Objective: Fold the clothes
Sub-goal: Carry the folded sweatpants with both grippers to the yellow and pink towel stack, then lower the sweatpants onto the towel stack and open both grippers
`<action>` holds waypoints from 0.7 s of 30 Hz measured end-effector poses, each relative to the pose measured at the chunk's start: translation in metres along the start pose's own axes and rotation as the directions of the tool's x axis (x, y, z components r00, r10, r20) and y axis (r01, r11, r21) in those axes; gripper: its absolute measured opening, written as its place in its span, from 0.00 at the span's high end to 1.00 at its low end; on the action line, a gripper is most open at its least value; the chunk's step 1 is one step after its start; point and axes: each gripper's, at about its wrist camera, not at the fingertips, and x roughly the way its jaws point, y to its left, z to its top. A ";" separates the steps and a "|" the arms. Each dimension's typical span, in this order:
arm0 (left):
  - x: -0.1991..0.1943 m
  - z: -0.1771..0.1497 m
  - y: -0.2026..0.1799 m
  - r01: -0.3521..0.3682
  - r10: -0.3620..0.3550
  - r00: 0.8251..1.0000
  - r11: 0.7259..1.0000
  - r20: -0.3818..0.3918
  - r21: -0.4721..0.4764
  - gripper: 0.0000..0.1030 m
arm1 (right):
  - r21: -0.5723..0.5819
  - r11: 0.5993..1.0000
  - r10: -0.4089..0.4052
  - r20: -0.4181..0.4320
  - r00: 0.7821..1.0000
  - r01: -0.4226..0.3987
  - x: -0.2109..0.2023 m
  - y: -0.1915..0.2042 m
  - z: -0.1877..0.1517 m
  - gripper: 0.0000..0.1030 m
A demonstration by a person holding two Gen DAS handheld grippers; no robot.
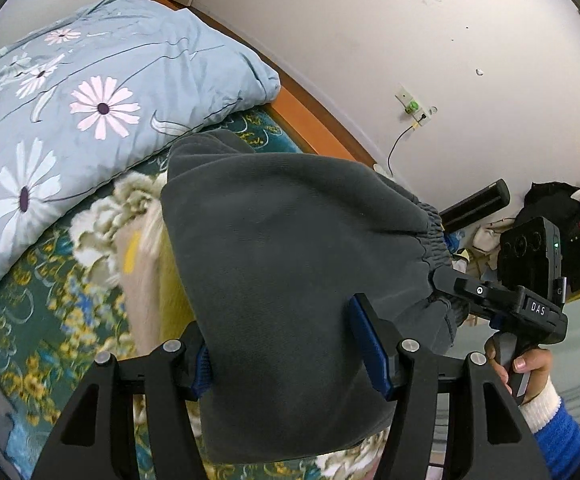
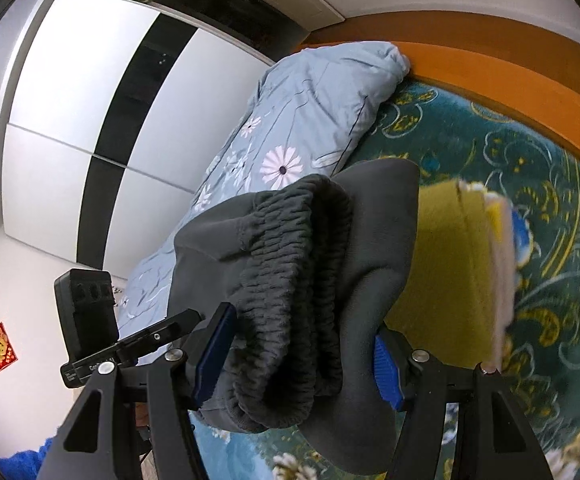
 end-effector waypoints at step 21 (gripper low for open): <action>0.046 -0.010 0.046 -0.049 0.046 0.998 0.997 -0.049 -0.064 0.40 | 0.110 0.991 -0.073 -0.045 0.996 0.077 0.051 -0.061 -0.010 0.34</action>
